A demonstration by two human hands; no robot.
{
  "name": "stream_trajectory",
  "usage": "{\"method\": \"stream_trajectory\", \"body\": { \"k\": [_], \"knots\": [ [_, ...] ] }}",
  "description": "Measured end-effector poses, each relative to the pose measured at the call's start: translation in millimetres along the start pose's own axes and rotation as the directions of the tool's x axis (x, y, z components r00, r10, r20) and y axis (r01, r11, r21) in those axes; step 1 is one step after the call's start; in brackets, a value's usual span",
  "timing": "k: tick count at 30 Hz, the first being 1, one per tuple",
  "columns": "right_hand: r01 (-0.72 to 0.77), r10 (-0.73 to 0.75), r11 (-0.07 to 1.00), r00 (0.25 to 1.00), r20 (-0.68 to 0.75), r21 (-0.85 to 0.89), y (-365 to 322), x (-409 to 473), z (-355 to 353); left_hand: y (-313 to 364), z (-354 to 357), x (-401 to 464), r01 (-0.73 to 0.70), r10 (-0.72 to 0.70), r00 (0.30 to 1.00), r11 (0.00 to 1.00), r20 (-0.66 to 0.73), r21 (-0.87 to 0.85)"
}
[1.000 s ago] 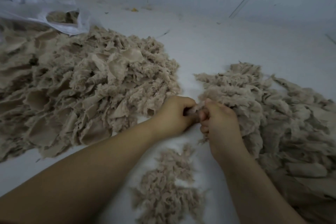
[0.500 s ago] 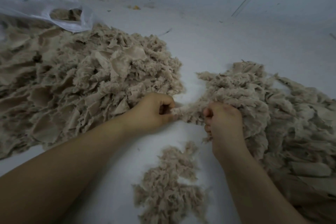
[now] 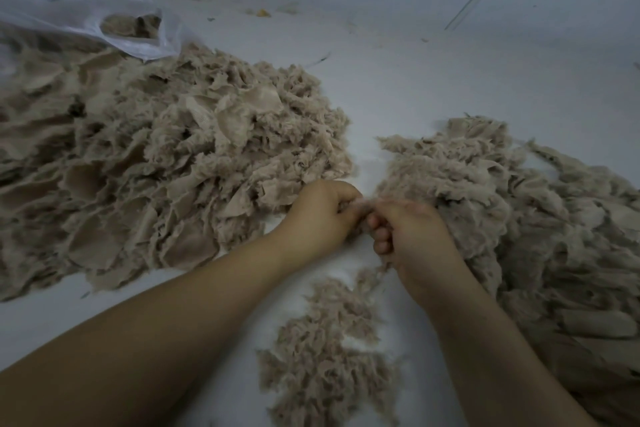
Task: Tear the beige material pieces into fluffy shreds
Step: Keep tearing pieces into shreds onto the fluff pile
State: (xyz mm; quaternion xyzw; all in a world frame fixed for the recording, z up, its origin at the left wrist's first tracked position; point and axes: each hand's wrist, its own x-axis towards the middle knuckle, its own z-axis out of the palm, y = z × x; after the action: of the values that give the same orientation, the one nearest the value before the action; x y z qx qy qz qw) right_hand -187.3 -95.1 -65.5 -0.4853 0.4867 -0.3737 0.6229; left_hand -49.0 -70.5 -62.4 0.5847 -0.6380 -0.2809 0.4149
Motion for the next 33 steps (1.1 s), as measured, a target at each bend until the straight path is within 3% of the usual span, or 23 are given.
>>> {"method": "stream_trajectory", "body": {
  "k": [4,7,12,17,21,26,28,33],
  "knots": [
    [-0.032,0.029,0.985,0.999,0.018,0.170,-1,-2,1,5,-7,-4,0.028,-0.050,0.994,0.978,-0.098,-0.207],
    [-0.028,0.014,0.981,0.997,0.077,0.194,0,-3,-2,10,-10,-9,0.025,-0.047,0.996,0.962,-0.076,-0.271],
    [0.023,-0.014,0.998,0.990,-0.140,0.063,3,-1,-9,15,-10,-19,0.049,-0.024,0.994,0.971,0.109,-0.236],
    [0.073,-0.036,0.987,0.967,-0.252,0.140,4,-2,-4,10,-14,-23,0.082,-0.095,0.995,0.935,-0.022,-0.344],
    [0.095,-0.049,0.984,0.958,-0.281,0.150,4,-4,-2,4,-13,-28,0.084,-0.100,0.995,0.923,-0.024,-0.376],
    [0.111,-0.024,0.964,0.942,-0.334,0.243,1,-4,-5,-4,-19,-25,0.072,-0.142,0.987,0.812,-0.076,-0.580],
    [0.128,-0.028,0.952,0.942,-0.335,0.279,0,-4,-4,-9,-24,-24,0.065,-0.137,0.986,0.845,-0.098,-0.531],
    [0.074,-0.019,0.950,0.984,-0.179,0.305,-4,-4,2,0,-23,-23,0.091,-0.105,0.994,0.936,-0.025,-0.340]
  ]
}}
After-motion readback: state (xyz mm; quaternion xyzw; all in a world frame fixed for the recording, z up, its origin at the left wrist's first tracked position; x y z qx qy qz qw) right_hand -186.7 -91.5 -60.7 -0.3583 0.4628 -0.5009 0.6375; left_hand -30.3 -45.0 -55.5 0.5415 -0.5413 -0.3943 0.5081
